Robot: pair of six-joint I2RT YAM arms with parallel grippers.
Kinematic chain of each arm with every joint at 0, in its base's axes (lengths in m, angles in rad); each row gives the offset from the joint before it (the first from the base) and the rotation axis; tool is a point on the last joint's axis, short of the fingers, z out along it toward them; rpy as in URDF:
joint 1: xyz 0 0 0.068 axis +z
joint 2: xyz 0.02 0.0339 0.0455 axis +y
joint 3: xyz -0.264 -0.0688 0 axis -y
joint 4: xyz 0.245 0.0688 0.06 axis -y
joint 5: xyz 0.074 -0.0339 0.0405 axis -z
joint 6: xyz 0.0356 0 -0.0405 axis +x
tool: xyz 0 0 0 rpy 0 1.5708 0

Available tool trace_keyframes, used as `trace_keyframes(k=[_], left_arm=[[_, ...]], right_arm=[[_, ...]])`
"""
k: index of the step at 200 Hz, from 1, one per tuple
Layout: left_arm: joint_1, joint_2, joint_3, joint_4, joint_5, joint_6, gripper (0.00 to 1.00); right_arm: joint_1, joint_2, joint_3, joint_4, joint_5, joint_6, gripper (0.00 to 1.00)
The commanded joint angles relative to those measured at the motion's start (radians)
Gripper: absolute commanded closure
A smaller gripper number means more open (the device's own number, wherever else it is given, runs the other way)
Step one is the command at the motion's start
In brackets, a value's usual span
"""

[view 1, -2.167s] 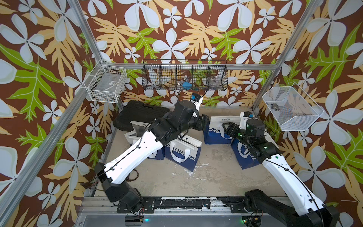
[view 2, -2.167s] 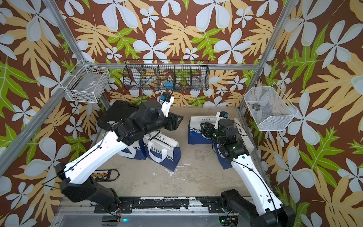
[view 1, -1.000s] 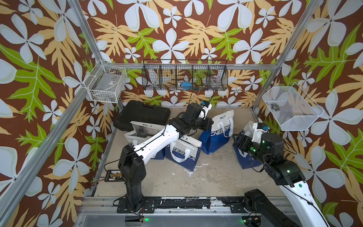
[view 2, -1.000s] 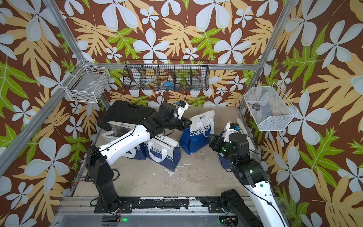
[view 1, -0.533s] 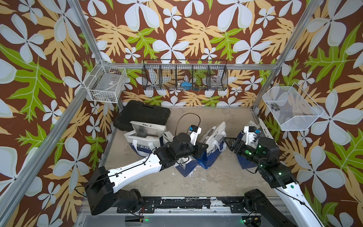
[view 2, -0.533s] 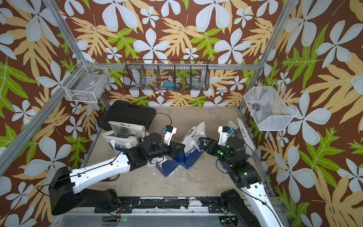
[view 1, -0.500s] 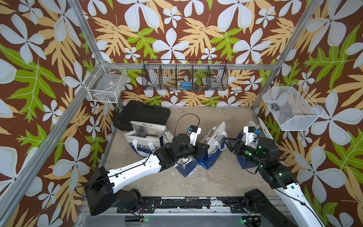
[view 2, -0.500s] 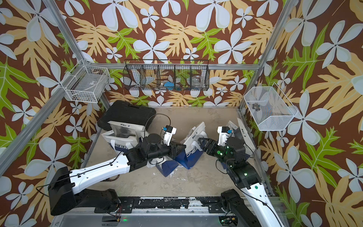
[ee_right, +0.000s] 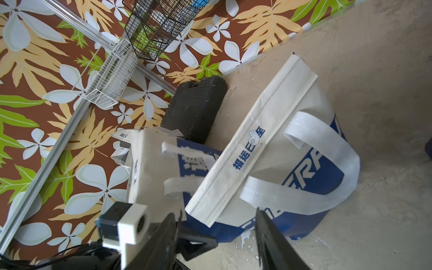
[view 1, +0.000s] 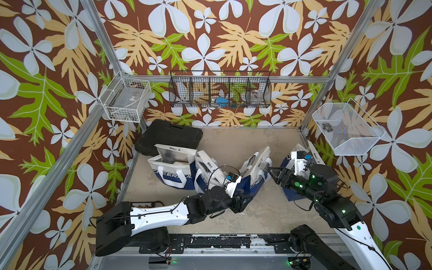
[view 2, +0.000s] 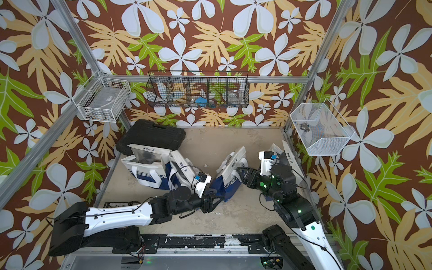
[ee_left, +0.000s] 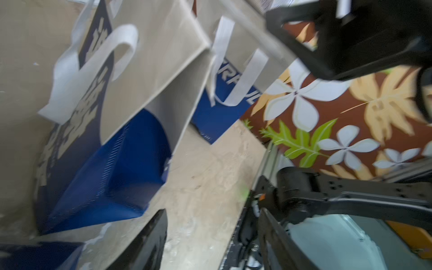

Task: Open the takeout bag
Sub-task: Pick up the takeout bag at the center of the board.

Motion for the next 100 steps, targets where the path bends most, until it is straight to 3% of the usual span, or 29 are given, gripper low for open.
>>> trace_keyframes(k=[1,44,68,79,85,100], left_arm=[[-0.002,0.046,0.012,0.184,-0.059,0.053,0.35],[0.022,0.157,0.091,0.273,-0.107,0.103,0.30],[0.046,0.218,0.148,0.267,-0.140,0.111,0.41],[0.057,0.238,0.158,0.280,-0.132,0.110,0.51],[0.060,0.246,0.158,0.289,-0.122,0.112,0.62],[0.061,0.250,0.144,0.318,-0.097,0.115,0.99]], right_arm=[[0.005,0.027,0.046,-0.104,0.092,-0.167,0.43],[0.009,0.095,0.089,-0.197,0.161,-0.318,0.43],[0.022,0.110,0.061,-0.173,0.132,-0.310,0.43],[0.022,0.109,0.042,-0.140,0.084,-0.285,0.43],[0.022,0.106,0.034,-0.120,0.056,-0.271,0.43],[0.022,0.089,-0.001,-0.040,-0.044,-0.202,0.42]])
